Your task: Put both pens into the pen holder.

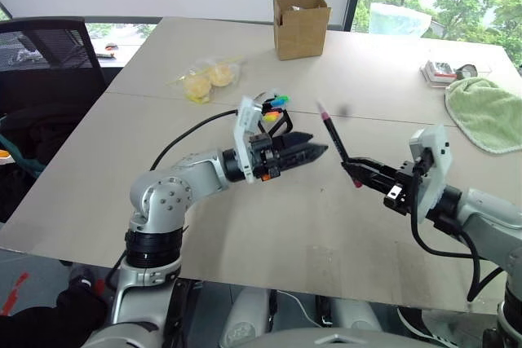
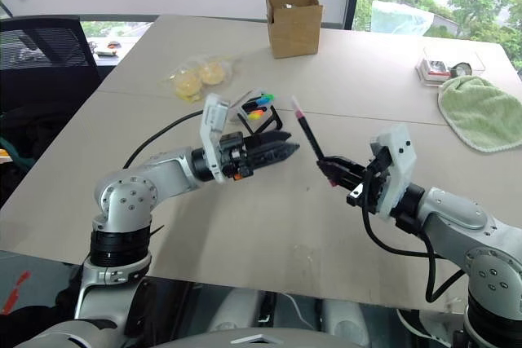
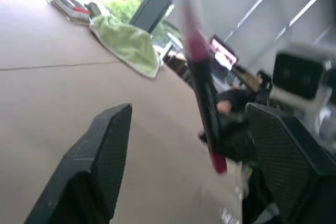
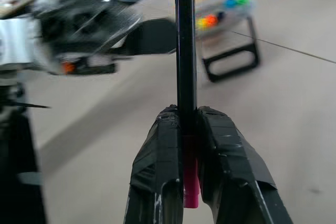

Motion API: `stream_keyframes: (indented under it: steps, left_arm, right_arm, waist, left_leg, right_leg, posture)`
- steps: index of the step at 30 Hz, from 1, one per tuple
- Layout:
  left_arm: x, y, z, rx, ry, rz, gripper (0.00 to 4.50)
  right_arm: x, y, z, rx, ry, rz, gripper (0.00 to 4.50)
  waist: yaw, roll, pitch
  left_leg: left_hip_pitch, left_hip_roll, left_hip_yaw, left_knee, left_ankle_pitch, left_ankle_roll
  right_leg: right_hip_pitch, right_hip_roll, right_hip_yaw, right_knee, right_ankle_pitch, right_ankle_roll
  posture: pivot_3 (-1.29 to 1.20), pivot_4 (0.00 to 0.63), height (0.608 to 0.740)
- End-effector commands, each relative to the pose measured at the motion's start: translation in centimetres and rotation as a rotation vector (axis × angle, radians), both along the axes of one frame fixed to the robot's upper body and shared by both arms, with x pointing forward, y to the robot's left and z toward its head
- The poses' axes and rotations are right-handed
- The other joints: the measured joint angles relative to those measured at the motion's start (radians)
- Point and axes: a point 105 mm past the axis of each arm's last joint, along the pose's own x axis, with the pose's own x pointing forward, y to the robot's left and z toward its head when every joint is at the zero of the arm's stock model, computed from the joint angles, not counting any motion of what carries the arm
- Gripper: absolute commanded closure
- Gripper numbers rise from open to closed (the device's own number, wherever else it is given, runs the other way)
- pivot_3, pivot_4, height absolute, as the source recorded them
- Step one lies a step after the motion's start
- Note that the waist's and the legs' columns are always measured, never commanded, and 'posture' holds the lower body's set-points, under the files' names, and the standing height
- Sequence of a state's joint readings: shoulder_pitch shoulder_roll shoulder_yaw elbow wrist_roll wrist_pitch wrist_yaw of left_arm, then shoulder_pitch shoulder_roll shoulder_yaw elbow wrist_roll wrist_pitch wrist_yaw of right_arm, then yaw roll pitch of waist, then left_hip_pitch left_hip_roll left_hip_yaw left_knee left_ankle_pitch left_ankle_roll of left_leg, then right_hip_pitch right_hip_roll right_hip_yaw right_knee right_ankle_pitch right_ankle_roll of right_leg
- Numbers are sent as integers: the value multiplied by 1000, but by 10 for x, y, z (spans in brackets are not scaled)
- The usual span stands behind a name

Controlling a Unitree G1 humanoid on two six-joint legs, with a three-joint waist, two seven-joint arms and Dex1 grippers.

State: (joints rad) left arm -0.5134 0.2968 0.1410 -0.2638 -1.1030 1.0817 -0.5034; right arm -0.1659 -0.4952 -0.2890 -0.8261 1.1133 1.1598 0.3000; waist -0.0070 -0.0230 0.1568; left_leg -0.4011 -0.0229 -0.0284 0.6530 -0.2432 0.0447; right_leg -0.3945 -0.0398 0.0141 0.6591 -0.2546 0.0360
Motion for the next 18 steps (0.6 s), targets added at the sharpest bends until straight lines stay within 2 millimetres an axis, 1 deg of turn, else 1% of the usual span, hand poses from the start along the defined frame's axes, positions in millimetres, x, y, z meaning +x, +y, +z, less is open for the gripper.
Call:
stream_keyframes:
  steps: [1, 2, 5, 7, 8, 9, 11, 12, 13, 15, 17, 18]
  left_arm:
    - [4, 2, 23, -95, 6, 29, 914]
    - [4, 2, 25, -108, 10, 33, 914]
    - [0, -1, 30, -117, 11, 9, 1766]
    - [-2, -2, 31, -113, 12, 5, 2250]
    - [-2, -2, 31, -114, 15, 5, 2937]
    - [-2, -2, 31, -115, 18, 5, 3250]
    - [-2, -1, 33, -121, 16, 9, 4230]
    - [-3, -1, 34, -123, 15, 9, 4446]
    - [-2, -1, 35, -121, 13, 12, 4489]
    - [0, 3, 38, -118, -1, 32, 4487]
    - [4, 8, 42, -107, -27, 66, 4488]
    - [7, 11, 44, -90, -52, 91, 4488]
  right_arm:
    - [-9, 10, 13, 5, -61, 66, 4488]
    - [-10, 11, 13, -2, -61, 73, 4488]
    - [-8, 13, 14, -29, -68, 89, 4500]
    - [-7, 15, 16, -34, -76, 95, 4500]
    - [-7, 16, 18, -34, -86, 102, 4500]
    - [-7, 17, 19, -35, -92, 107, 4500]
    - [-6, 18, 22, -25, -98, 113, 4500]
    - [-5, 18, 23, -20, -100, 112, 4500]
    - [-4, 18, 24, -13, -103, 109, 4500]
    - [3, 15, 27, 9, -111, 83, 3516]
    - [3, 12, 27, -1, -125, 83, 2741]
    - [5, 9, 27, -23, -142, 69, 2264]
  waist:
    - [0, 0, 0]
    - [0, 0, 0]
    - [0, 0, 0]
    - [-3, 0, 0]
    - [-3, 0, 0]
    - [-2, 0, 0]
    - [-1, 0, 0]
    - [-1, 0, 0]
    - [0, 0, 0]
    - [0, 0, 0]
    - [0, 0, 0]
    - [0, 0, 0]
  left_leg:
    - [0, 0, 0, 0, 0, 0]
    - [0, 0, 0, 0, 0, 0]
    - [0, 0, 0, 0, 0, 0]
    - [0, 0, 0, 0, 0, 0]
    - [0, 0, 1, 0, 0, 0]
    - [0, 0, 1, 0, 0, 0]
    - [0, 0, 1, 0, 0, 0]
    - [0, 0, 1, 0, 0, 0]
    - [0, 0, 1, 0, 0, 0]
    - [0, 0, 1, 0, 0, 0]
    - [0, 0, 1, 0, 0, 0]
    - [0, 0, 1, 0, 0, 0]
  right_leg:
    - [0, 0, 0, 0, 0, 0]
    - [0, 0, 0, 0, 0, 0]
    - [0, 0, 0, 0, 0, 0]
    - [-1, 1, 1, 1, 0, 0]
    - [-1, 1, 1, 1, 0, 0]
    - [-1, 1, 1, 1, 0, 0]
    - [-1, 0, 1, 0, 0, 0]
    - [-1, 0, 1, 0, 0, 0]
    - [-1, 0, 1, 0, 0, 0]
    - [-1, 0, 1, 0, 0, 0]
    - [-1, 0, 1, 0, 0, 0]
    - [-1, 0, 1, 0, 0, 0]
  posture:
    - [0, 150, 740]
    - [0, 150, 740]
    - [0, 150, 740]
    - [0, 150, 740]
    - [0, 150, 740]
    - [0, 150, 740]
    - [0, 150, 740]
    - [0, 150, 740]
    - [0, 150, 740]
    - [0, 150, 740]
    - [0, 150, 740]
    - [0, 150, 740]
